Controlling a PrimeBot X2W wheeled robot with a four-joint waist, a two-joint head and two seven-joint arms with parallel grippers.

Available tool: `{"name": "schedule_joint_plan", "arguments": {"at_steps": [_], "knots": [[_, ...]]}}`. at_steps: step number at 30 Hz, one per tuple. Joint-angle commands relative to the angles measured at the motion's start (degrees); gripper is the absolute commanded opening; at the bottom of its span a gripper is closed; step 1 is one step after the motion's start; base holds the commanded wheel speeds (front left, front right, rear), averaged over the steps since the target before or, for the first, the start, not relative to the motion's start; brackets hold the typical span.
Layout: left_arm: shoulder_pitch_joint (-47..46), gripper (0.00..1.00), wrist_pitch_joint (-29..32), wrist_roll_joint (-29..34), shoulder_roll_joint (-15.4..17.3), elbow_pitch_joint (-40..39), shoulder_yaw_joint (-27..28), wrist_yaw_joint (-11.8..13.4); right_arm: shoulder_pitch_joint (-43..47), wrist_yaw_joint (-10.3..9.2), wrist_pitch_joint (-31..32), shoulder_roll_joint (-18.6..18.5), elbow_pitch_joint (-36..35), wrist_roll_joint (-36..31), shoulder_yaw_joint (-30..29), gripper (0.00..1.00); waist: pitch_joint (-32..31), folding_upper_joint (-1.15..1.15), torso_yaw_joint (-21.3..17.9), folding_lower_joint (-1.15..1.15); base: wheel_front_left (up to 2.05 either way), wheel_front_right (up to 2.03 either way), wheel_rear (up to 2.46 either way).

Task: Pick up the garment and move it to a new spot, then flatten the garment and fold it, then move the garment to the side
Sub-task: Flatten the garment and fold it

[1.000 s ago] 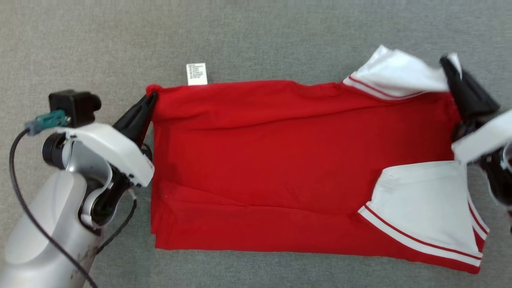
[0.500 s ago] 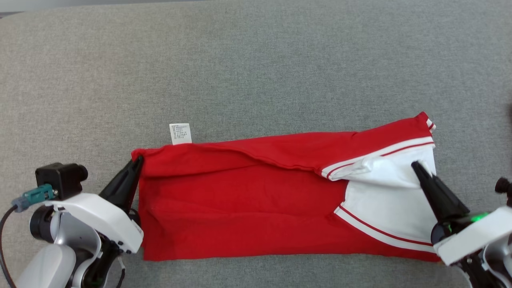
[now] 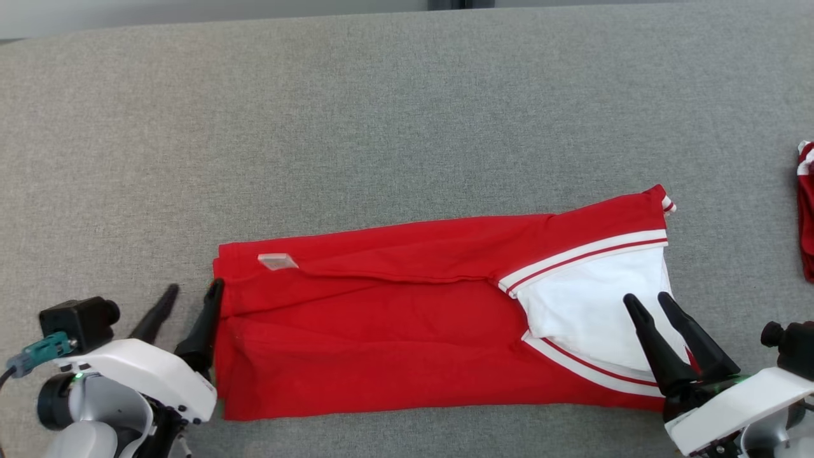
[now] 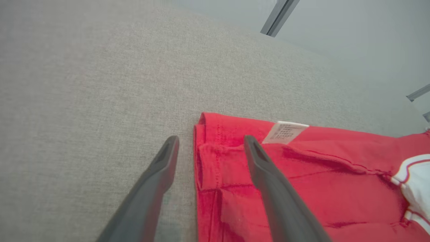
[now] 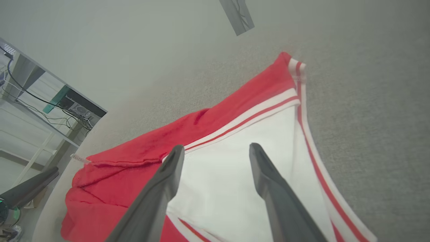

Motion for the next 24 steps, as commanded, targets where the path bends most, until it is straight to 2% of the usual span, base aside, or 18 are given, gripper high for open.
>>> {"name": "schedule_joint_plan", "arguments": {"at_steps": [1,4,10,15,19,24], "knots": [[0.4,1.00,-1.4,1.0,0.1,0.3,0.8,1.1,0.6,0.04,-0.8,0.6,-0.3,-1.3,-0.2,1.00,-0.3,0.00,0.0,0.00,0.00,0.00,0.00],[0.7,1.00,-5.3,3.0,-0.6,0.3,2.3,3.3,1.1,0.04,-3.8,1.6,-0.7,-4.2,-1.9,1.00,-1.1,0.00,-0.1,0.00,0.00,0.00,0.00],[0.5,1.00,-12.6,7.8,-1.7,-1.8,3.5,6.8,0.7,0.04,-10.0,6.8,0.2,-13.4,-9.3,1.00,-2.7,0.00,-0.3,0.00,0.00,0.00,0.00],[-0.1,1.00,-16.9,11.8,-1.8,-3.3,2.9,8.4,0.0,0.04,-11.1,10.3,1.4,-21.5,-14.1,1.00,-4.6,0.00,-0.3,0.00,0.00,0.00,0.00],[2.1,1.00,-18.8,14.5,-2.1,-3.4,1.6,9.4,0.4,0.04,-10.5,11.4,3.4,-26.8,-15.0,1.00,-6.7,0.00,-0.4,0.00,0.00,0.00,0.00],[5.2,1.00,-19.2,16.0,-2.8,-1.7,-0.4,10.4,1.9,0.04,-10.1,12.0,5.4,-29.7,-15.4,1.00,-8.7,0.00,0.1,0.00,0.00,0.00,0.00]]}}
